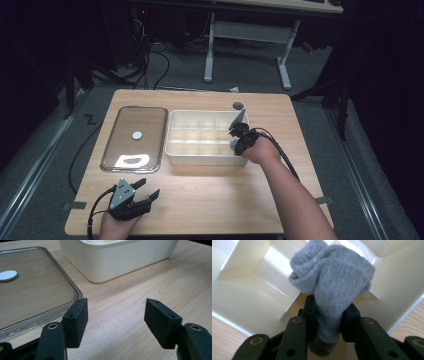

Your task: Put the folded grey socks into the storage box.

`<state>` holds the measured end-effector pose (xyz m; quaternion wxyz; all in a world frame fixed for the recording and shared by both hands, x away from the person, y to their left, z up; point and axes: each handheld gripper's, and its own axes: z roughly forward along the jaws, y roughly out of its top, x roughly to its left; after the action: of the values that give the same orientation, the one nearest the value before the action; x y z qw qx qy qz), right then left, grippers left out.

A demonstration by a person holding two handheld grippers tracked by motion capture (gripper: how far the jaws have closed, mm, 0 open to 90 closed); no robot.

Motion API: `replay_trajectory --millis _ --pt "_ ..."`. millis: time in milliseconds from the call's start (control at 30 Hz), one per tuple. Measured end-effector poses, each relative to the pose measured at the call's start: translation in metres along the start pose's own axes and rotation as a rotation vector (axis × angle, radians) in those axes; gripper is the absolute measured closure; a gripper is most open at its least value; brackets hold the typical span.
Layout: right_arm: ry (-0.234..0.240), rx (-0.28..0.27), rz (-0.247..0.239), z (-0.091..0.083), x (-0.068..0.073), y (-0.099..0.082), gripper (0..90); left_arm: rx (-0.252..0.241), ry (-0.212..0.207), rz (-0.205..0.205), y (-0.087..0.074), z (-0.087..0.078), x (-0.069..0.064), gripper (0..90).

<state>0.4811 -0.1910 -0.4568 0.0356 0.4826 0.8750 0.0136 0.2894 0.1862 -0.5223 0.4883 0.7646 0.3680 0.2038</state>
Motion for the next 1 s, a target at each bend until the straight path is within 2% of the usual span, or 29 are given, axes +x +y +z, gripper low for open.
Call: replay_trajectory --millis 100,267,300,400,433,633,733,1000 --pt "-0.002 0.0 -0.014 0.0017 -0.0003 0.0005 71.3 0.001 0.0 0.002 0.0003 -0.0002 0.0001 36.3" --pt "0.0 0.015 0.002 0.006 0.0013 0.0015 71.5 0.0 -0.001 0.003 0.0002 0.0001 0.0003 36.3" --pt "0.001 0.014 -0.014 0.0071 0.0002 0.0019 71.5 0.002 -0.001 0.004 0.0002 0.0001 0.0005 36.3" --pt "0.014 0.012 -0.006 0.0074 -0.0011 0.0015 71.5 0.005 -0.006 0.003 0.0 0.0007 0.0005 36.3" --pt "0.017 0.016 0.016 0.0072 -0.0003 0.0011 71.5 0.003 -0.005 0.003 -0.0001 0.0011 0.0003 36.2" --pt "0.018 0.015 0.014 0.0077 -0.0004 0.001 71.4 0.003 -0.004 0.004 -0.0001 0.0007 -0.0005 36.3" --pt "0.018 0.012 -0.009 0.0083 -0.0014 0.0013 71.2 0.006 -0.007 0.005 -0.0006 0.0009 -0.001 36.3" --pt "0.017 0.015 -0.007 0.0093 -0.0003 0.001 70.6 0.012 -0.007 0.008 -0.0017 0.0028 -0.001 36.2"
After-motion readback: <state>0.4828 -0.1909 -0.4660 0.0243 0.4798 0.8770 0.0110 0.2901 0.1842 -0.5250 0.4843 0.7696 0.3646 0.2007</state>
